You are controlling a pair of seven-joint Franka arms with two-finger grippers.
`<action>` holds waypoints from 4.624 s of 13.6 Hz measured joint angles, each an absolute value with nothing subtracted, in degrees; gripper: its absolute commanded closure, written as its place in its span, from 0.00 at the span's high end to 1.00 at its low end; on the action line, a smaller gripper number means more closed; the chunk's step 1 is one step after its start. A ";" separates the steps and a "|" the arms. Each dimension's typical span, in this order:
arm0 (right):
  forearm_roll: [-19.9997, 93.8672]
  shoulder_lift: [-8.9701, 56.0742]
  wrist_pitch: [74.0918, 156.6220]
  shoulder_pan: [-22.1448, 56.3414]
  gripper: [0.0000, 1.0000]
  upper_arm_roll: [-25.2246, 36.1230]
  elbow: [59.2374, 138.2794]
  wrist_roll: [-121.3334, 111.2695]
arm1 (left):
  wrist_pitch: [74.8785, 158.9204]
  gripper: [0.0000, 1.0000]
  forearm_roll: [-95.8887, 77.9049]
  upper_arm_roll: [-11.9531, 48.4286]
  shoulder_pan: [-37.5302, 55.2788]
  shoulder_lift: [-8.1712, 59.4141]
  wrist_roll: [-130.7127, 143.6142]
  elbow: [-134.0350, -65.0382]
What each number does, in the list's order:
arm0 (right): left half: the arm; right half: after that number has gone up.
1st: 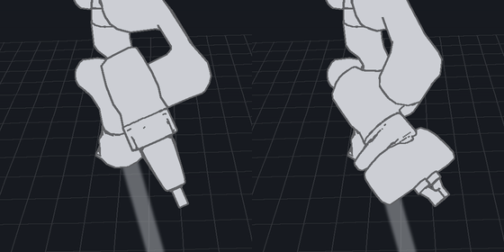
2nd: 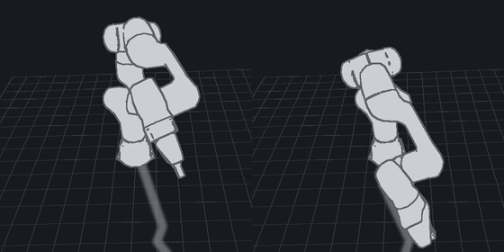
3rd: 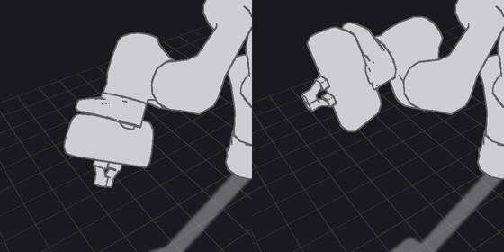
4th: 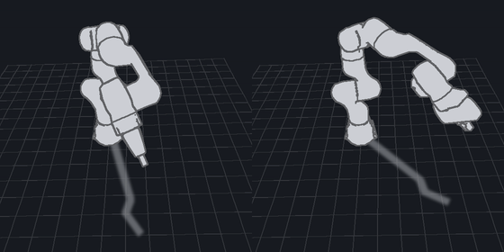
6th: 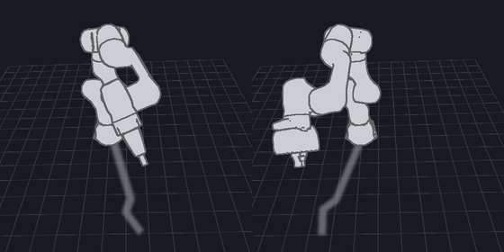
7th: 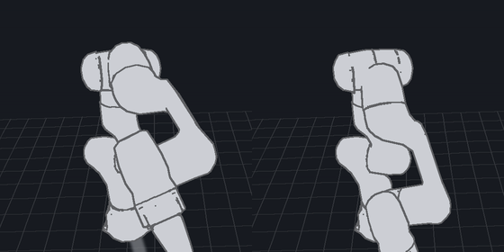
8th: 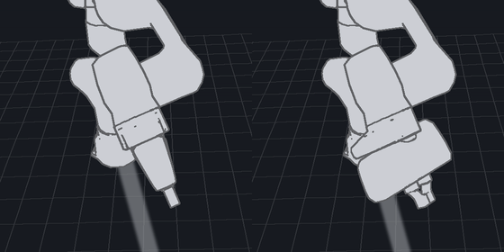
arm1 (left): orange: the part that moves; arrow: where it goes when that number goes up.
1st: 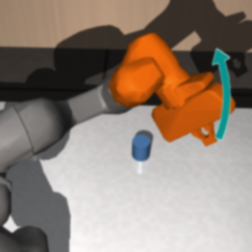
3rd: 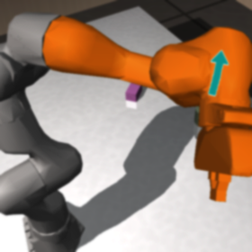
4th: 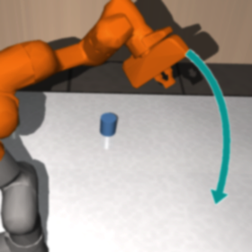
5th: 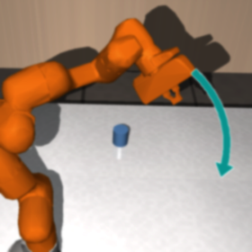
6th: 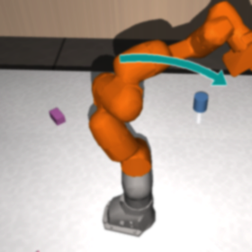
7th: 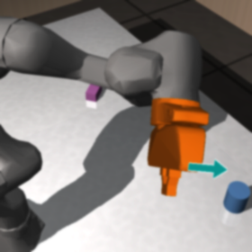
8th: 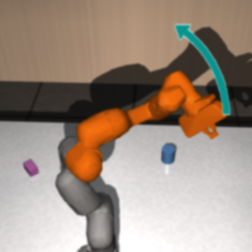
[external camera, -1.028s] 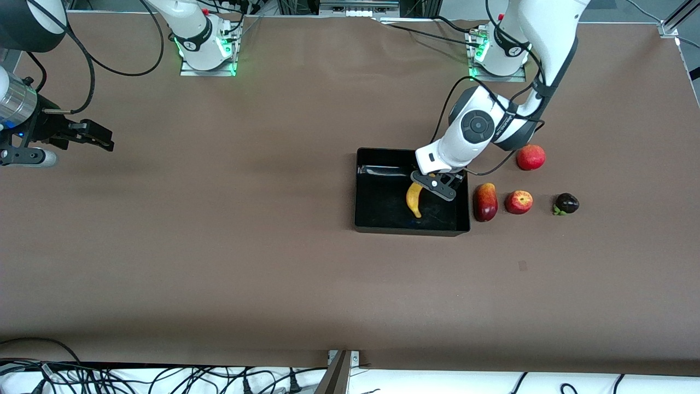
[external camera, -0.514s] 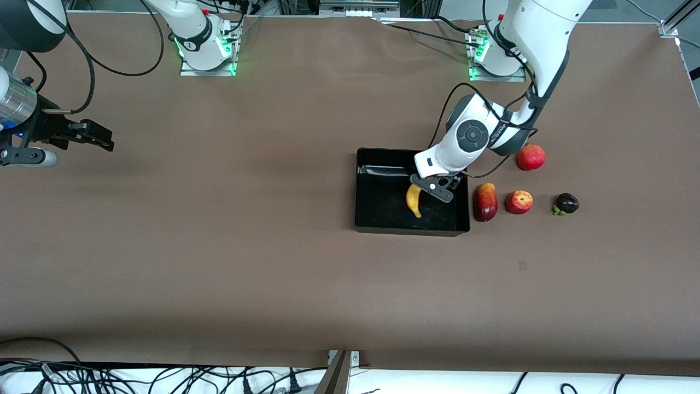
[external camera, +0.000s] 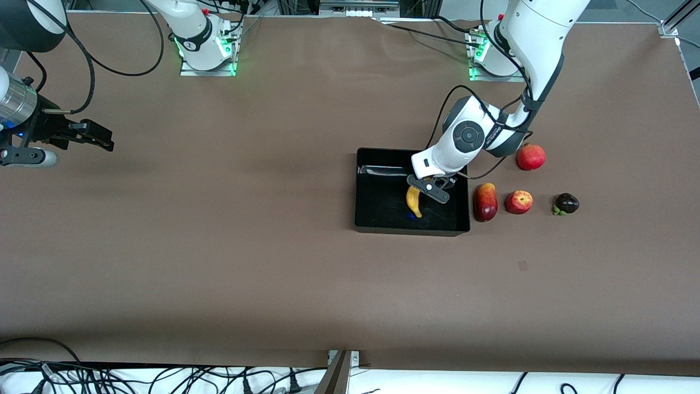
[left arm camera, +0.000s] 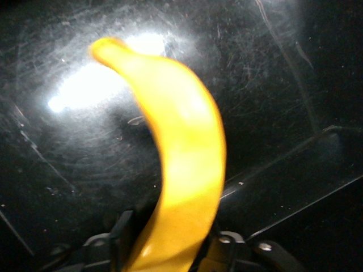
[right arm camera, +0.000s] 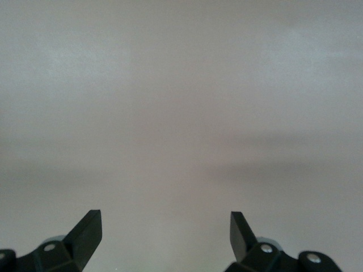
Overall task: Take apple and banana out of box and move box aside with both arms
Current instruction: 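Lower the left gripper and grasp the yellow banana, then carry the banana out of the tray while the right gripper approaches, then release the banana with the left gripper while the right gripper grasps the tray, then drag the black tray away from the fruits with the right gripper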
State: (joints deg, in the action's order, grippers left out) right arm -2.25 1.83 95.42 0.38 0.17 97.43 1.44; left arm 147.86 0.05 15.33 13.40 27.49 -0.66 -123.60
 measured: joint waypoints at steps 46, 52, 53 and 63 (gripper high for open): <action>8.81 43.30 135.85 43.58 0.00 -0.55 85.43 36.04 | 97.66 1.00 1.14 9.94 -8.04 -9.36 -11.53 -104.40; 8.84 35.21 121.63 42.54 0.00 6.40 84.19 33.10 | 97.54 1.00 -1.13 9.86 -8.19 -8.96 -7.96 -105.15; 8.86 33.11 118.29 40.76 0.00 7.71 84.30 30.66 | 97.54 1.00 -1.13 9.83 -8.25 -8.96 -7.82 -105.15; 10.07 23.70 116.31 14.75 0.00 21.39 101.67 -13.10 | 97.71 1.00 -1.13 9.66 -8.74 -7.01 -7.68 -101.81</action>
